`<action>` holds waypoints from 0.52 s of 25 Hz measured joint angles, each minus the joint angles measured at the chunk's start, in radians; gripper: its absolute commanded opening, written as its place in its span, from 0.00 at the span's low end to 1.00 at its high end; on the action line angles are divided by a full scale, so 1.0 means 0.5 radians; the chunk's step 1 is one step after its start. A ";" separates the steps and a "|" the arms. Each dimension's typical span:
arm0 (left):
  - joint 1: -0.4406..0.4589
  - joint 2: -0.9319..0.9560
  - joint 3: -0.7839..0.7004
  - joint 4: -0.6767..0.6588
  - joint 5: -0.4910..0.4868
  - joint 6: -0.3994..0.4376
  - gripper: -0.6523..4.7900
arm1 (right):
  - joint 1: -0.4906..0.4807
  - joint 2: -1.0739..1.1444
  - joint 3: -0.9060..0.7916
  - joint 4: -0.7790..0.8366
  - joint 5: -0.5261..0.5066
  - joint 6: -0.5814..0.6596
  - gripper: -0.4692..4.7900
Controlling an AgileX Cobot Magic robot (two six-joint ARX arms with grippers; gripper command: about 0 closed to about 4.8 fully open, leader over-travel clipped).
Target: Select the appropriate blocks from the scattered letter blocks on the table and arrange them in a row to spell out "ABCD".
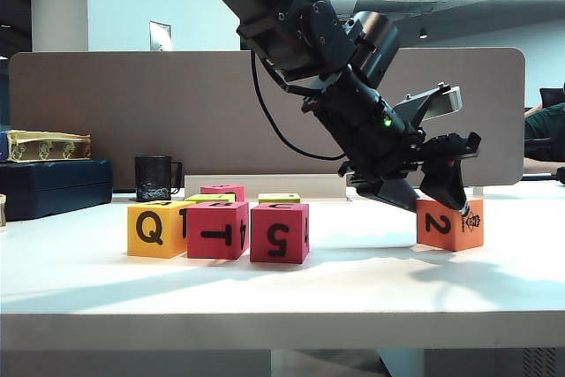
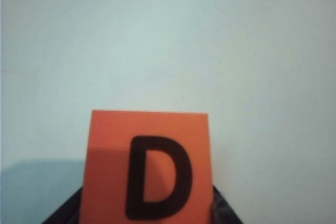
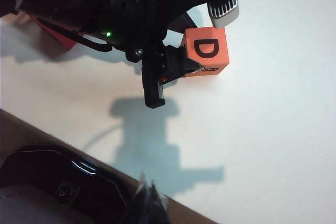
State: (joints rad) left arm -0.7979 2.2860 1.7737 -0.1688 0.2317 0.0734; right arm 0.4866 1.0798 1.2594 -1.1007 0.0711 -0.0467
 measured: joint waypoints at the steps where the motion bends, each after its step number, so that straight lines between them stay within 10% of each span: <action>1: 0.000 0.000 0.000 0.000 0.000 0.000 0.61 | 0.000 0.000 0.000 0.000 -0.001 0.000 0.09; 9: 0.000 -0.209 0.000 -0.240 -0.140 -0.002 0.61 | 0.000 0.000 0.000 0.000 -0.002 0.000 0.09; 13: 0.005 -0.428 0.003 -0.517 -0.372 -0.338 0.61 | 0.000 0.000 0.000 0.000 -0.002 0.000 0.09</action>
State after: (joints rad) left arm -0.7952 2.0720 1.7752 -0.4274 0.0460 -0.0956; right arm 0.4866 1.0798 1.2594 -1.1007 0.0700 -0.0467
